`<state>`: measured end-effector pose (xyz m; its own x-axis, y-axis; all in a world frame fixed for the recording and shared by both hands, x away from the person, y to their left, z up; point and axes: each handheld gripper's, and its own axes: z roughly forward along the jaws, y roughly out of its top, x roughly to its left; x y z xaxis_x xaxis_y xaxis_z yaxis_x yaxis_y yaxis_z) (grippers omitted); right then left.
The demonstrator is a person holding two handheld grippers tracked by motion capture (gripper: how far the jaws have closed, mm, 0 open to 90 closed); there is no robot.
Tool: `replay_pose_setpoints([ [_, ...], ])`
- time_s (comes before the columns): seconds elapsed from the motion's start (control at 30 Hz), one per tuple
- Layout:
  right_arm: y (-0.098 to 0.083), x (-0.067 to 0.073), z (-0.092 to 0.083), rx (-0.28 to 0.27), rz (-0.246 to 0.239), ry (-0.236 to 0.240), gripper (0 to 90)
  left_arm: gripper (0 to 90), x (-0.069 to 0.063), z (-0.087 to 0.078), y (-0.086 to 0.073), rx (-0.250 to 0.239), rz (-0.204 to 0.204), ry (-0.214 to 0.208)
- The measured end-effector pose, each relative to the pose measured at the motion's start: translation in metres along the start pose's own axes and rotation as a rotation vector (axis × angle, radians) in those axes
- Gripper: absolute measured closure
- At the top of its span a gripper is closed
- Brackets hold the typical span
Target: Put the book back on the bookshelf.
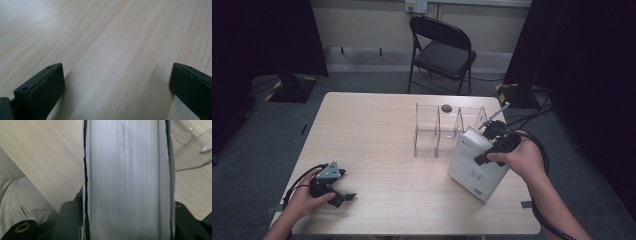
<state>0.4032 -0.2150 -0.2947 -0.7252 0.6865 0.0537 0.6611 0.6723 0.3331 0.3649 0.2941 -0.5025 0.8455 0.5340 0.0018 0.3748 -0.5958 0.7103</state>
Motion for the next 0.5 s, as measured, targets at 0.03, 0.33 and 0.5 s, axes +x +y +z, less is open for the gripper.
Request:
replay_pose_setpoints([
  [0.03,-0.001,-0.001,0.0,0.001,0.005,0.001,51.9,0.0,0.0,0.0,0.0,0.0,0.0,0.0],
  [0.33,-0.009,-0.011,-0.004,-0.018,0.096,-0.008,52.0,0.0,0.0,0.0,0.0,0.0,0.0,0.0],
  [0.5,-0.011,-0.014,-0.004,-0.013,0.126,-0.02,52.0,0.0,0.0,0.0,0.0,0.0,0.0,-0.001],
])
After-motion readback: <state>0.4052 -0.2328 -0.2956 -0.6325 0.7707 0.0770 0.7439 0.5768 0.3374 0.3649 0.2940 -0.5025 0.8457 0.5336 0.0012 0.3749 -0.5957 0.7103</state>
